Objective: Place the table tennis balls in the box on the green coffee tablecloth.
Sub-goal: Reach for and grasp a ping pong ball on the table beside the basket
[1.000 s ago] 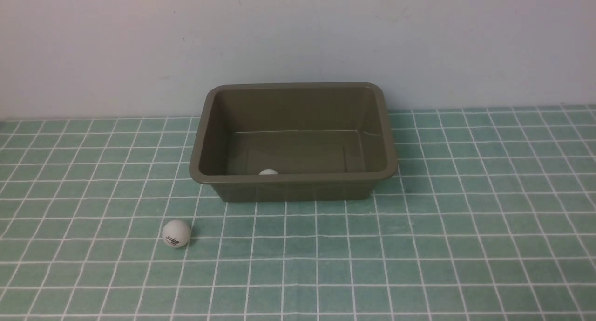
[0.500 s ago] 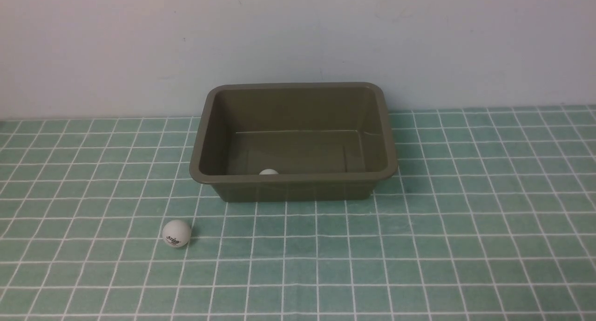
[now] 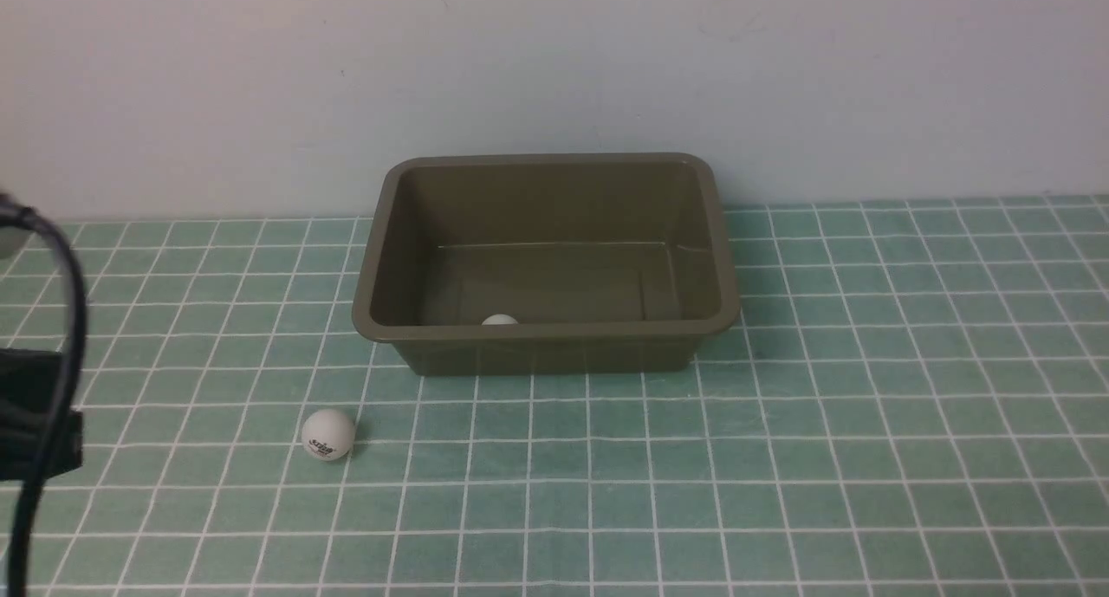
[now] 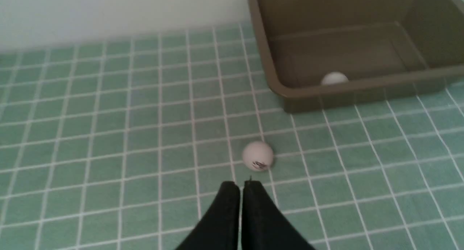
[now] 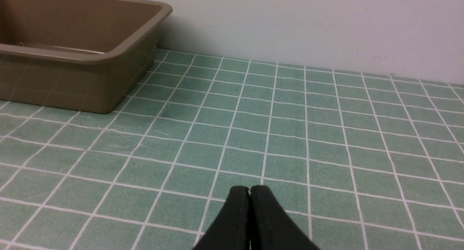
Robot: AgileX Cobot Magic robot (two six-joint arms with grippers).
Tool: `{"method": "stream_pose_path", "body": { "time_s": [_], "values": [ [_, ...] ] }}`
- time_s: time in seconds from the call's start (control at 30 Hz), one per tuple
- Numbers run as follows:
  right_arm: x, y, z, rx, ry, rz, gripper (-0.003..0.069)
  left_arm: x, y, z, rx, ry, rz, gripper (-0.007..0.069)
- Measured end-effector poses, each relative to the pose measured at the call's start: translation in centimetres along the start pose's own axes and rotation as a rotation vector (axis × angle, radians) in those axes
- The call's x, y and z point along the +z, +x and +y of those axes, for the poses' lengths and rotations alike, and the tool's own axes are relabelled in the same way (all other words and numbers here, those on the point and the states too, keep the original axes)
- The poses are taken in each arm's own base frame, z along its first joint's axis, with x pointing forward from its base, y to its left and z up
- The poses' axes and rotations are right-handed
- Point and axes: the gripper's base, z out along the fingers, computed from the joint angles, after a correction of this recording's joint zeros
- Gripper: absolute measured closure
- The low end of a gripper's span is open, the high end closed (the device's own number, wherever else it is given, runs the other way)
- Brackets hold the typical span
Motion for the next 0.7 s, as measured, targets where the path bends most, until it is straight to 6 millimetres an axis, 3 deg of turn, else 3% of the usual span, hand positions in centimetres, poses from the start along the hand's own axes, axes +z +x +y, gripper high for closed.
{"method": "stream_pose_path", "body": {
  "time_s": [0.1,0.23,0.4,0.7],
  "values": [
    [0.0,0.0,0.0,0.000,0.000,0.000,0.0676,2.0,-0.4,0.1,-0.009,0.014,0.080,0.0629],
    [0.0,0.0,0.0,0.000,0.000,0.000,0.0676,6.4,-0.7,0.6,-0.024,0.018,0.237,0.0614],
    [0.0,0.0,0.0,0.000,0.000,0.000,0.0676,9.7,-0.7,1.0,-0.008,0.021,0.305,0.0573],
    [0.0,0.0,0.0,0.000,0.000,0.000,0.0676,14.4,-0.8,1.1,0.053,0.081,0.367,0.0398]
  ]
}}
